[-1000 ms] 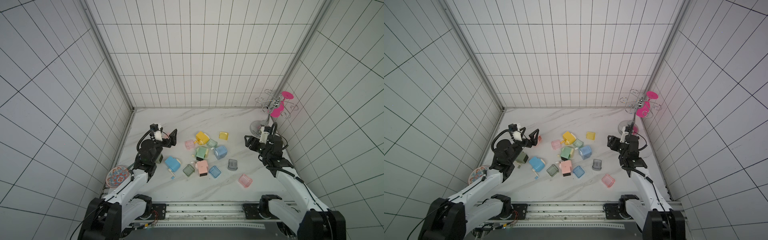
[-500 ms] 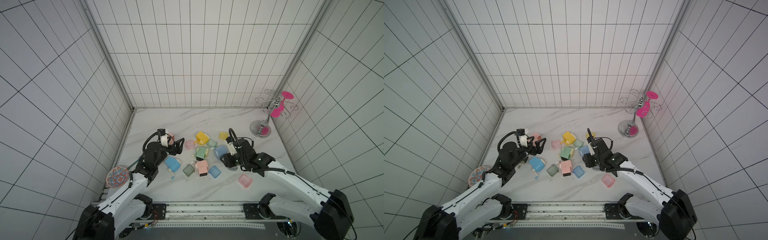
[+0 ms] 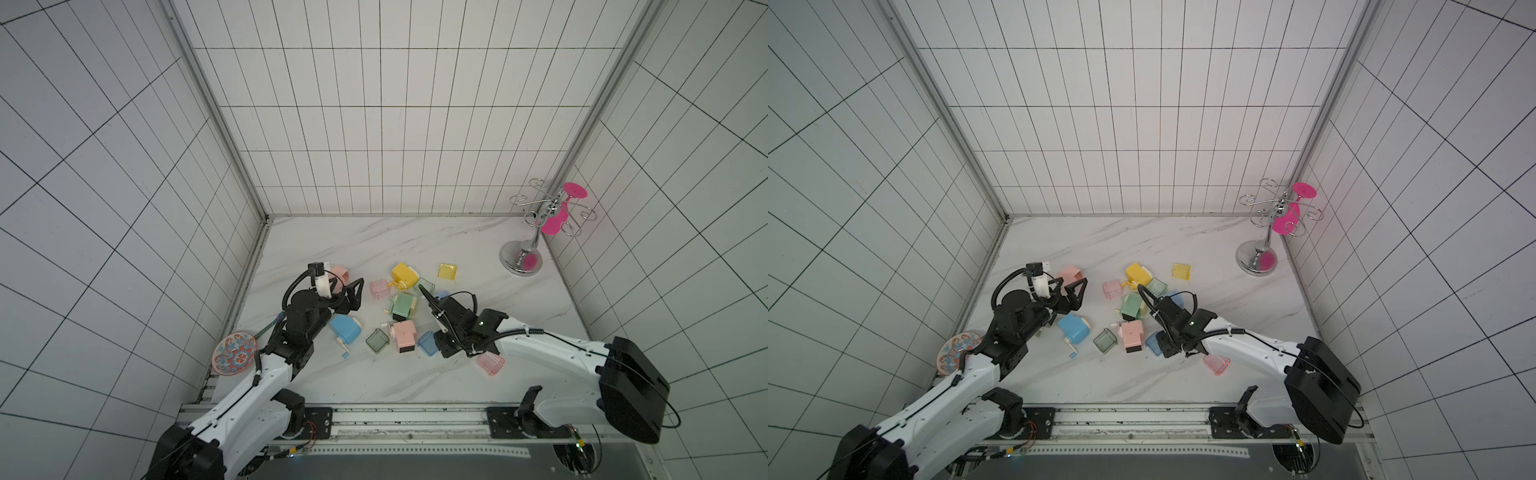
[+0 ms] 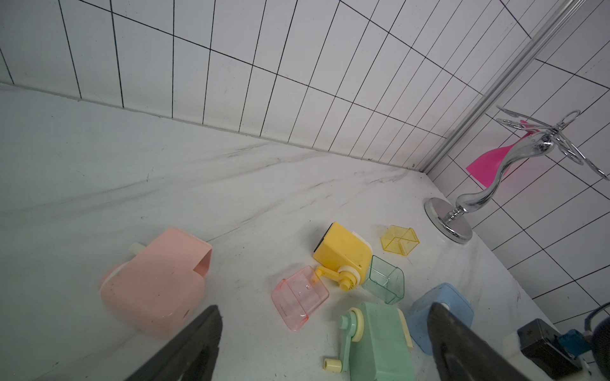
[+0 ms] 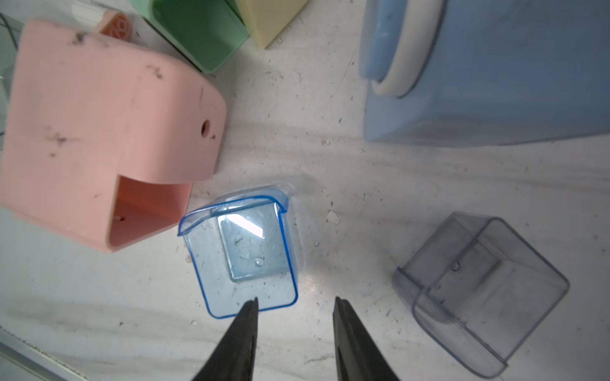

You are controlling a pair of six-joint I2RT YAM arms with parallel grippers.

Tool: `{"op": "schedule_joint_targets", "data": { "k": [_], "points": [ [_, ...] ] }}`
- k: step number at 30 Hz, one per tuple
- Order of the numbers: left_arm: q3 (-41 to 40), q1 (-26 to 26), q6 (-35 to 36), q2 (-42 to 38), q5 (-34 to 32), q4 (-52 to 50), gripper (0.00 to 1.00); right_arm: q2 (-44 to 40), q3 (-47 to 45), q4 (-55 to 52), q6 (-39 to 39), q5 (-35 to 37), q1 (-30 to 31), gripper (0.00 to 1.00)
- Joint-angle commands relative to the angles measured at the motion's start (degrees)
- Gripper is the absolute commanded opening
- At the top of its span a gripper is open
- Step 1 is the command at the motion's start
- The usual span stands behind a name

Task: Put the tray back into the pencil sharpener
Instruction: Adjust the pencil sharpener at the center of the board.

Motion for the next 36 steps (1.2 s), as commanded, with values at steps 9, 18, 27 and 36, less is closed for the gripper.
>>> {"op": "schedule_joint_targets", "data": {
  "k": [9,18,27,36],
  "points": [
    [-2.16,0.25,-0.65,-3.15,-1.32,-0.57,0.98,7.35,4.12,5.65,2.0,2.12,0.93,0.26],
    [-2.12,0.25,-0.69,-4.63,-1.14,-0.9,0.98,8.97,3.96,4.88,6.76,4.66,2.48,0.06],
    [-2.22,0.25,-2.67,-7.37,-0.53,-1.14,0.98,-1.67,2.3,-7.43,38.05,17.59,9.55,0.02],
    [-4.23,0.21,-6.65,-11.21,-3.78,-1.78,0.97,5.96,7.75,-19.87,71.07,17.51,16.84,0.06]
  ]
}}
